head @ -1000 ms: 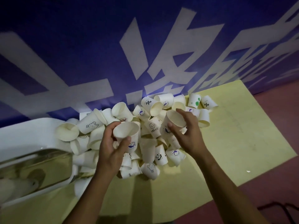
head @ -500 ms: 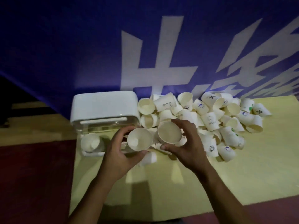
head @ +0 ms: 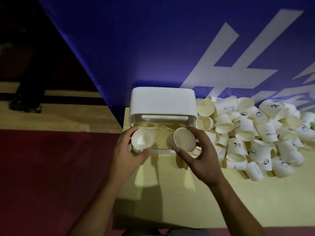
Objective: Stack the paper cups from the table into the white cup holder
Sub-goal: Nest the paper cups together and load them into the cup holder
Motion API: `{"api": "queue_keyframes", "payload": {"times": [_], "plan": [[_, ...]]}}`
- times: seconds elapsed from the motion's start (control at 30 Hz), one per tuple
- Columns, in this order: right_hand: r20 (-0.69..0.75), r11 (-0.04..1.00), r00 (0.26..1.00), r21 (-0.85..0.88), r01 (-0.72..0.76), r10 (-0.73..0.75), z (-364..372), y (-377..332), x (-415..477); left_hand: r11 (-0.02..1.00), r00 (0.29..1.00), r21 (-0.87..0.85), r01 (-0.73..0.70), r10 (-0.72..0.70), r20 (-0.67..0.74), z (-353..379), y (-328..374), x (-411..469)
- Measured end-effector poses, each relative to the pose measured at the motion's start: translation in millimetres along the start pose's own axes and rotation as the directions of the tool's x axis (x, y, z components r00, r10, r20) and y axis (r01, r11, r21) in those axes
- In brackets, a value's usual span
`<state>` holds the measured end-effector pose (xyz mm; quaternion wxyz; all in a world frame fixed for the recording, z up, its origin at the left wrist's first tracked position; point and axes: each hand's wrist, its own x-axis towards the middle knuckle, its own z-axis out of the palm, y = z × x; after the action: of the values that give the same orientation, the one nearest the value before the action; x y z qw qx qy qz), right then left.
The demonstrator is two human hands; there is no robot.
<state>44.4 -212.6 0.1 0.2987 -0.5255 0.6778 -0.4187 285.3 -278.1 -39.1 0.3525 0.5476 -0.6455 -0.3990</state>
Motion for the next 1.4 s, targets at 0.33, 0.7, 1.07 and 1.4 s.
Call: {"api": "queue_keyframes", "payload": {"times": [0.33,0.7,1.07,1.4], "plan": [[-0.032,0.996,0.996,-0.015,-0.089,0.088,2.6,3.2,-0.3,0.990,0.987,0.122,0.075,-0.091,0.129,16.5,-37.8,29.7],[-0.019,0.997,0.998,-0.019,-0.068,0.068,25.3,4.5,10.2,0.979,0.976,0.130,0.155,-0.172,0.132,35.9,-67.7,33.4],[0.117,0.997,0.991,-0.039,0.073,-0.067,85.6,-7.2,27.0,0.979,0.939,0.050,0.196,-0.202,0.278,20.6,-80.0,26.3],[0.150,0.993,0.989,-0.118,0.013,0.005,118.9,18.5,33.8,0.922,0.931,-0.166,0.350,-0.324,0.166,16.4,-59.4,30.0]]}}
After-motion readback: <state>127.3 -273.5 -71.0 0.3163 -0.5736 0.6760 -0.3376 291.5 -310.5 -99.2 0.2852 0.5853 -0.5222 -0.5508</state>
